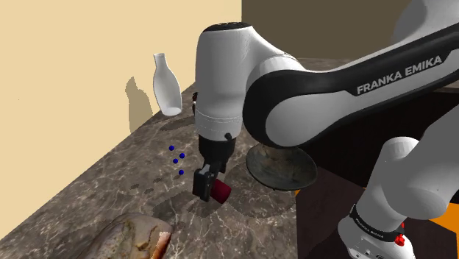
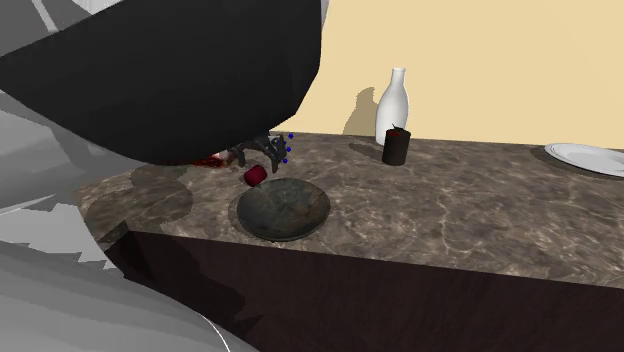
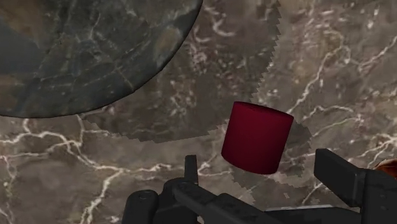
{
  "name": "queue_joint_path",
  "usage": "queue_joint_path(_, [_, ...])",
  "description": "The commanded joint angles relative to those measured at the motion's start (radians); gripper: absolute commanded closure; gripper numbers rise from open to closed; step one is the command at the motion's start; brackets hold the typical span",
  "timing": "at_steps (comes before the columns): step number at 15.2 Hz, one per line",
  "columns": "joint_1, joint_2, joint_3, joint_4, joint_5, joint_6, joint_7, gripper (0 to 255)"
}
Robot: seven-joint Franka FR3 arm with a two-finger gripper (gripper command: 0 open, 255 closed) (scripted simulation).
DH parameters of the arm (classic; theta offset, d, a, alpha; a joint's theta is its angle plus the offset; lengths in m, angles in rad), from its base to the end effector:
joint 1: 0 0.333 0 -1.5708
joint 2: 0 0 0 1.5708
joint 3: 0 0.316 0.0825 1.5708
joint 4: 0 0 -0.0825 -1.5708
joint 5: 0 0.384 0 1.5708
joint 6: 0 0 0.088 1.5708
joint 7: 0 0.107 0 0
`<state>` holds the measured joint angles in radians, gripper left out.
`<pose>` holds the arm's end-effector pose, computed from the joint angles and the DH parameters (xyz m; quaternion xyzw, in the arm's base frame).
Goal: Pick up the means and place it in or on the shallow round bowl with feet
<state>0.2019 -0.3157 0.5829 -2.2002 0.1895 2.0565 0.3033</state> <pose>0.3241 0.3636 0.5015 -0.9789 -0.1939 -0.0548 0.0331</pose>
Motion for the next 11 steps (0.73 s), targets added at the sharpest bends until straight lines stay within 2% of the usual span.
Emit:
queue_joint_path(1, [-0.001,0.012,0.007,-0.016,-0.004,0.028,0.003,0])
queue_joint_path(3, [-0.003,0.028,0.015,-0.037,-0.009,0.064,0.008,0])
queue_joint_path(11, [-0.003,0.028,0.015,-0.037,-0.009,0.064,0.008,0])
